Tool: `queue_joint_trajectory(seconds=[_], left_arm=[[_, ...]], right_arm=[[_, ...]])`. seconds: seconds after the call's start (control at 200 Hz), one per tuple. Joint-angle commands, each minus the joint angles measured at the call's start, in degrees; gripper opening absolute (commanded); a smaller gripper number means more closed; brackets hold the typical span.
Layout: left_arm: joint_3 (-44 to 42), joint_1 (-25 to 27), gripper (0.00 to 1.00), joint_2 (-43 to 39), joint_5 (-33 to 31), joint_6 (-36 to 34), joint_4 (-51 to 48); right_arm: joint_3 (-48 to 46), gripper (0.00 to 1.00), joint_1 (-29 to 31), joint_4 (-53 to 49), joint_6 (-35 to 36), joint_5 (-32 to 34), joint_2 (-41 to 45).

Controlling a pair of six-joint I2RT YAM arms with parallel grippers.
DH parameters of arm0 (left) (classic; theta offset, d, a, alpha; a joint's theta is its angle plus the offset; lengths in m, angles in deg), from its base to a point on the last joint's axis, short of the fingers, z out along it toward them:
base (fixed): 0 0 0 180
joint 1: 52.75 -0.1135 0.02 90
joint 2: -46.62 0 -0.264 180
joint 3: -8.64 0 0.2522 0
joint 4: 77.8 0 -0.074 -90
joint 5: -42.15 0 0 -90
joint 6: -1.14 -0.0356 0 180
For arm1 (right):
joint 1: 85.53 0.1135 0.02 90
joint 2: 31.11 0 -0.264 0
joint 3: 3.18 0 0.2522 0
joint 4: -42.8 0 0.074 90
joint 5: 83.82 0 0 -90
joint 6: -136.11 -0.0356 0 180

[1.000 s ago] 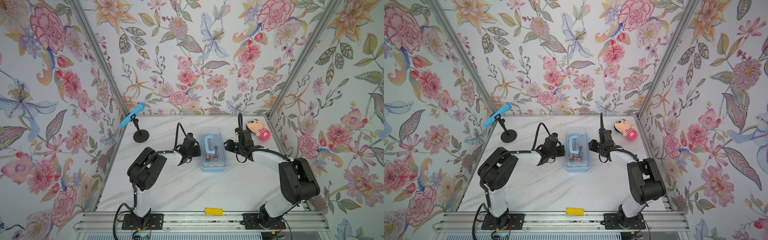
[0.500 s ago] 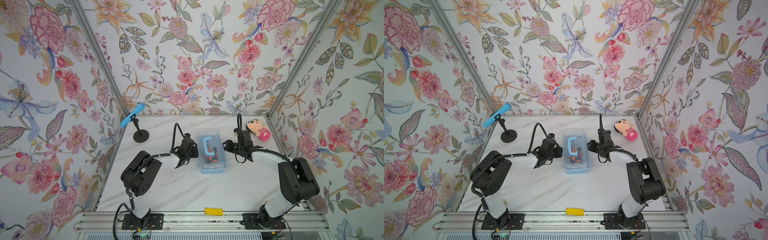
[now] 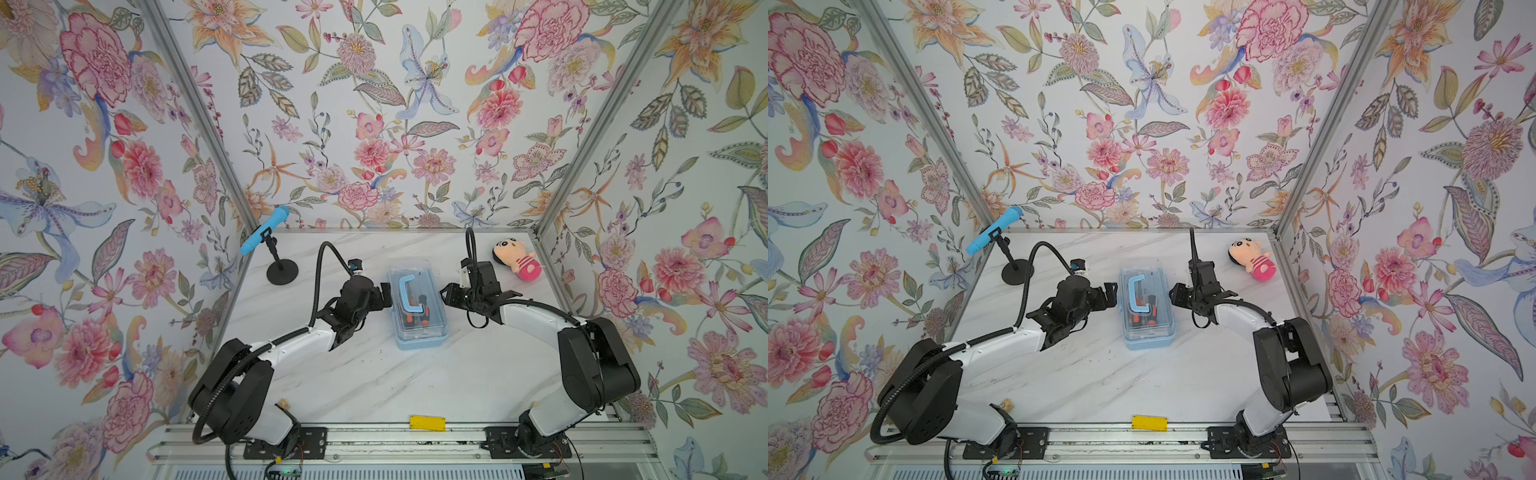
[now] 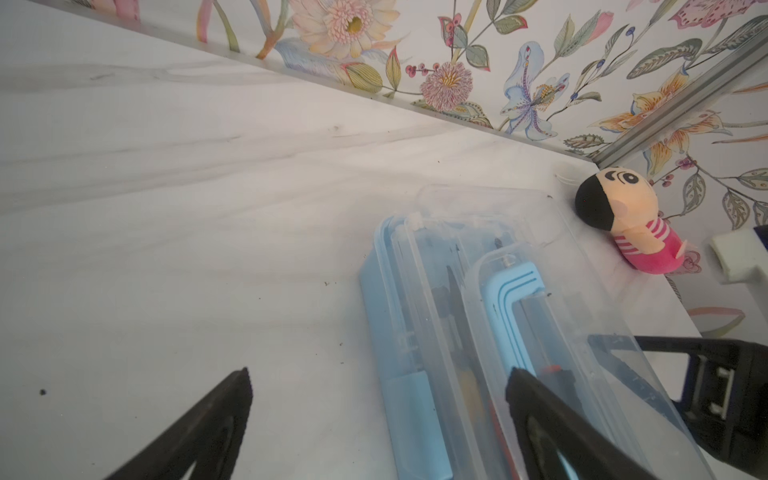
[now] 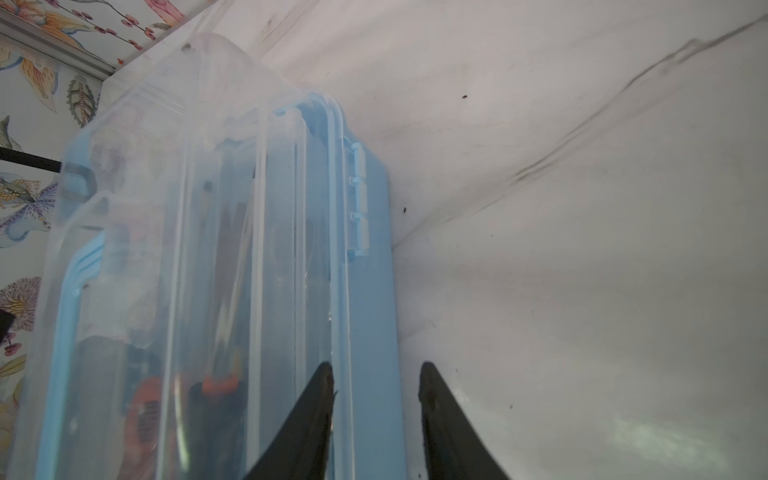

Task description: Pack the tool kit

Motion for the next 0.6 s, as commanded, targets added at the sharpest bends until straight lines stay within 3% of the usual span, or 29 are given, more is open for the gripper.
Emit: queue_joint_trajectory(seconds=[0.0, 0.06, 0.105, 0.14, 0.215, 0.355, 0.445, 0.515, 0.596], left_arm=[[0.7, 0.3, 0.99, -3.5, -8.6, -3.9, -5.5], [1.2, 0.3, 0.99, -4.9, -10.3, -5.8, -6.2], [1.3, 0.5, 0.99, -6.0, -11.5, -7.2, -6.5], [1.1, 0.5, 0.99, -7.0, -12.3, -8.5, -6.0], [-1.1, 0.7, 0.99, -9.3, -12.9, -12.2, -1.2], [-9.7, 0.8, 0.99, -13.5, -14.8, -21.4, 15.4], [-15.2, 0.8, 0.99, -14.9, -17.5, -26.5, 25.6], [-19.2, 0.9, 0.99, -16.0, -16.5, -34.3, 34.5], [-21.5, 0.9, 0.99, -17.2, -19.2, -39.1, 38.3]], right_arm=[[-1.3, 0.38, -0.5, -7.6, 3.0, 6.6, 7.9], [-1.6, 0.41, -0.3, -9.1, 4.3, 9.5, 12.1], [-1.7, 0.51, 0.3, -10.1, 5.4, 12.1, 15.1], [-1.7, 0.62, 1.1, -10.6, 7.0, 14.5, 17.6], [-1.5, 1.00, 4.2, -11.3, 11.2, 21.6, 21.9], [-1.5, 0.99, 9.0, -10.1, 16.8, 34.2, 25.8], [-2.8, 0.99, 9.3, -8.4, 16.8, 37.8, 26.7], [-5.9, 0.99, 9.5, -4.3, 17.1, 38.6, 28.3], [-9.5, 0.99, 10.3, 0.4, 17.9, 38.8, 30.5]])
